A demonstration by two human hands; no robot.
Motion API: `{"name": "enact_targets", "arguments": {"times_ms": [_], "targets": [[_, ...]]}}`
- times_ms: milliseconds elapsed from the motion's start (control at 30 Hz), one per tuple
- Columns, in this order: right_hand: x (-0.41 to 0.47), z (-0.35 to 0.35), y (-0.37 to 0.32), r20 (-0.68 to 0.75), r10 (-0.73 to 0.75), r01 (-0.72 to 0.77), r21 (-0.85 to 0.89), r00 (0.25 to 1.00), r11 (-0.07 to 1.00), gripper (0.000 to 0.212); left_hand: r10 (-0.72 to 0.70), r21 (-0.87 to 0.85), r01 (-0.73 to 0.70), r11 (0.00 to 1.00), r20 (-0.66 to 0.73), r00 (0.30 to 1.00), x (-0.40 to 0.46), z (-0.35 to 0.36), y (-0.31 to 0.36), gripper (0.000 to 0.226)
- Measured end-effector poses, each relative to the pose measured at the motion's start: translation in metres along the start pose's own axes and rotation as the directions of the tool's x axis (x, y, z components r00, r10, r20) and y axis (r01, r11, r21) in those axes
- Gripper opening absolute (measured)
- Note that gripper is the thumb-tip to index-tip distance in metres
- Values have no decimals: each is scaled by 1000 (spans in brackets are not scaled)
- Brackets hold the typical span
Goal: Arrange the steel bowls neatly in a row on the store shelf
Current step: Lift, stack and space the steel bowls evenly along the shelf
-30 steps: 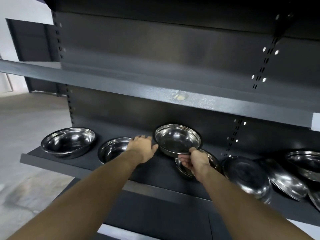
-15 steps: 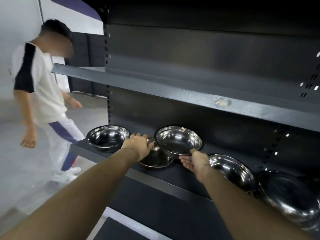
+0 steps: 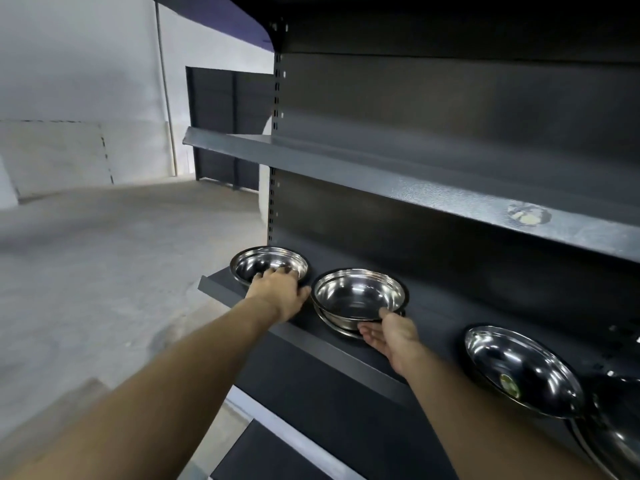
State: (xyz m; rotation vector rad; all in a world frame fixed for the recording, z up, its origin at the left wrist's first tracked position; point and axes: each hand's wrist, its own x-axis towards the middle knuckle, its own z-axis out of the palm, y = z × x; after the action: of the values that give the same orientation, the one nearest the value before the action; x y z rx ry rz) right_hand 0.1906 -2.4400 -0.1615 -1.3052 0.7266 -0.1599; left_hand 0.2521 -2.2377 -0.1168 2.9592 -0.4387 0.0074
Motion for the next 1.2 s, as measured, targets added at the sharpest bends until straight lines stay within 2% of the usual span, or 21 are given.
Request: {"name": "enact_targets", "arguments": {"times_ms": [200, 333, 433, 667, 833, 933, 1033, 1100, 1200], "targets": [[2, -1, 7, -72, -24, 23, -13, 997, 1000, 30, 23, -9, -23, 1000, -9, 1000, -3, 5, 2, 58], [0, -10, 9, -120, -52, 36, -134, 991, 990, 31, 52, -21, -52, 998, -4, 999, 1, 9, 10, 57], [-4, -23, 8, -125, -39, 21, -140, 991, 990, 32, 90, -23, -90, 996, -1, 996, 6, 12, 29, 54], [-7, -85, -3, -223, -47, 24, -107, 974, 994, 33, 270, -21, -270, 963, 5, 963, 16, 26, 101, 55], [-14, -150, -5, -317, -70, 9, -190, 946, 982, 20, 411, -42, -410, 911, 32, 911, 16, 42, 161, 53], [-21, -190, -1, -395, -105, -13, -285, 913, 958, 21, 482, -38, -481, 876, 50, 875, 12, 54, 199, 54], [-25, -230, 3, -495, -113, -42, -292, 862, 956, 25, 554, -44, -552, 833, 47, 831, 6, 66, 233, 52], [-28, -254, 4, -554, -117, -52, -279, 824, 959, 21, 598, -60, -595, 801, 49, 800, 3, 72, 253, 51], [-33, -289, 4, -657, -179, -62, -326, 733, 943, 24, 636, -80, -631, 771, 55, 770, -3, 78, 282, 49]]}}
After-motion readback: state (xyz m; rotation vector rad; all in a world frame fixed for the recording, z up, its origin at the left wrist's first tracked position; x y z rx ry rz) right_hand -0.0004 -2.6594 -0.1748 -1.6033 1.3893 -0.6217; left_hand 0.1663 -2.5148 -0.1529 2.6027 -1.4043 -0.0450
